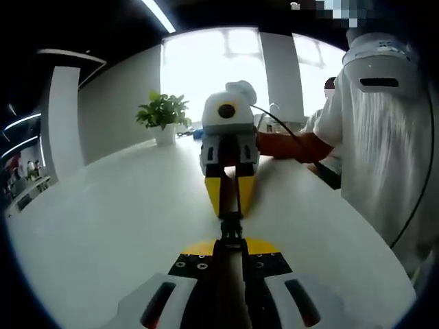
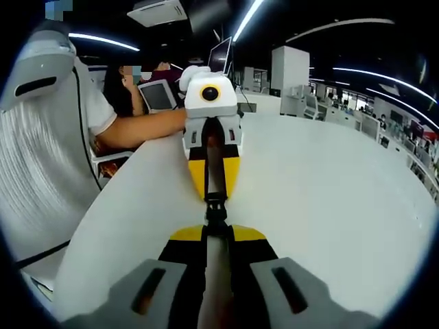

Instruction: Snap the two parts of the plastic buckle together until the buckle closes and remains connected.

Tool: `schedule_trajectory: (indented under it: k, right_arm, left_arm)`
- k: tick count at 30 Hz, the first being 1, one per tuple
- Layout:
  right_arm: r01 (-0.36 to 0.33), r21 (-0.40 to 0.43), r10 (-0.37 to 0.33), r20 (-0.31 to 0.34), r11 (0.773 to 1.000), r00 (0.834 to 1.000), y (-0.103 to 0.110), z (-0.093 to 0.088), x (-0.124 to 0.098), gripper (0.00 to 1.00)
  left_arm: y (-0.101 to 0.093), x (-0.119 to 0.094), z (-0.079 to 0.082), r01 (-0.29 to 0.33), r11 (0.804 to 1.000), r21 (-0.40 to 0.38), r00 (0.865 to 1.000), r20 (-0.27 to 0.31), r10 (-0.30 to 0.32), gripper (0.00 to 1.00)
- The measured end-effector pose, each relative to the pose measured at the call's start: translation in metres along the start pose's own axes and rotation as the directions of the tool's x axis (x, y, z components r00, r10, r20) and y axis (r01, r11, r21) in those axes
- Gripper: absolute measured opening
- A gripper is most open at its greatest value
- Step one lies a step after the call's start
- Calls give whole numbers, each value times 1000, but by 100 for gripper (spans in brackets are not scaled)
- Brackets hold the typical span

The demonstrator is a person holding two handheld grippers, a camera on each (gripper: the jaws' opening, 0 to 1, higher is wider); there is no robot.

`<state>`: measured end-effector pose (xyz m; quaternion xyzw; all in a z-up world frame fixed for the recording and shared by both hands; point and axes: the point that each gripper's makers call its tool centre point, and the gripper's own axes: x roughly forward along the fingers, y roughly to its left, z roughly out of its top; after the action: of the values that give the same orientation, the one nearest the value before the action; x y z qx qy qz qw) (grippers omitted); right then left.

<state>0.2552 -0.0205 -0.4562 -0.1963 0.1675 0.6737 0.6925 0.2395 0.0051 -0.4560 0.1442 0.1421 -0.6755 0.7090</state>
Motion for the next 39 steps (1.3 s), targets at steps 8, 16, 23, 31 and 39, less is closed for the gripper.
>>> schedule_trajectory:
  k: [8, 16, 23, 31, 39]
  right_arm:
    - [-5, 7, 5, 6, 1000, 1000, 0, 1, 1, 12]
    - [-11, 2, 10, 11, 1000, 1000, 0, 2, 3, 12]
    - [-12, 1, 12, 9, 1000, 1000, 0, 2, 3, 12]
    - [-11, -10, 11, 14, 1000, 1000, 0, 2, 3, 11]
    - [-18, -3, 18, 14, 1000, 1000, 0, 2, 3, 11]
  left_arm:
    - [1, 0, -1, 2, 1000, -1, 1000, -2, -2, 12]
    - [3, 1, -1, 9, 1000, 0, 1000, -1, -9, 12]
    - [5, 0, -2, 13, 1000, -7, 1000, -5, -13, 12]
    - [8, 0, -3, 12, 1000, -6, 1000, -10, -12, 11]
    - [11, 0, -5, 20, 1000, -14, 1000, -17, -20, 11]
